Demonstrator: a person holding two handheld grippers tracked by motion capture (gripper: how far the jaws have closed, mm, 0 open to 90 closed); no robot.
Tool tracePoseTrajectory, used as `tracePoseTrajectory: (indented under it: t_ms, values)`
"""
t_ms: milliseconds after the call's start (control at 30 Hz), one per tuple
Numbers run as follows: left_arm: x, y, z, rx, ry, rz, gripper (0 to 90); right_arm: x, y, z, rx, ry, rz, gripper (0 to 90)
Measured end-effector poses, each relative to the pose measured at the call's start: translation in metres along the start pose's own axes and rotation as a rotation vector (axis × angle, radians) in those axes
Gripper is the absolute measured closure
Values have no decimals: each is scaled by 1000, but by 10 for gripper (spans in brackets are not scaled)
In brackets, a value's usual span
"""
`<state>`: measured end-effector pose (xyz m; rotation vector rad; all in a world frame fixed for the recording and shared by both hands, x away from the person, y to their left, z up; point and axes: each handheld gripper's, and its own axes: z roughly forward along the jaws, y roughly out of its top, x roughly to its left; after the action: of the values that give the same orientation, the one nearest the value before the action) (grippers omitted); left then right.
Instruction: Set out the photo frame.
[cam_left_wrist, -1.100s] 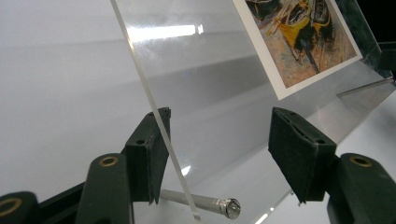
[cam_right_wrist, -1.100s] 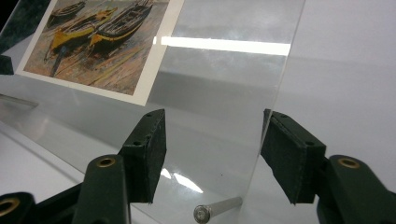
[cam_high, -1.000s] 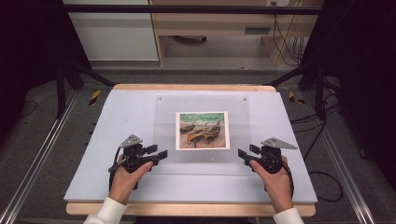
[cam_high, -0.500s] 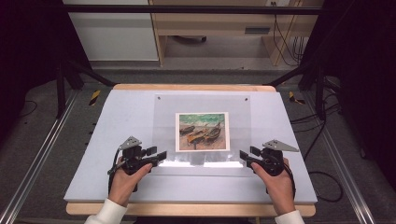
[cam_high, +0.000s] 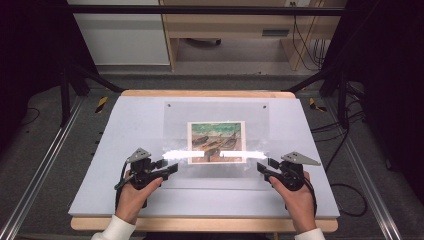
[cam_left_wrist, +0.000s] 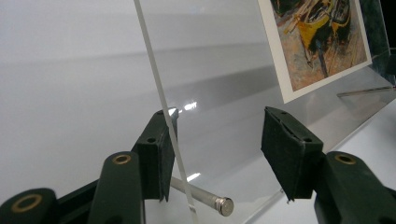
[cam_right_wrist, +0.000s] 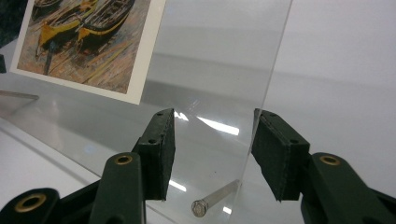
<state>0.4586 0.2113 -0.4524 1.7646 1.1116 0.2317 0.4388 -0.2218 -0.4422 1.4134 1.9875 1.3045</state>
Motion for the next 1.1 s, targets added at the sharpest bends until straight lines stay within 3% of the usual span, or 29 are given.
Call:
tracePoseTrajectory:
  t_ms: [1100]
  values:
    - [-8, -9, -9, 20, 28, 32, 502, 5, -11, -13, -4, -12, -40, 581]
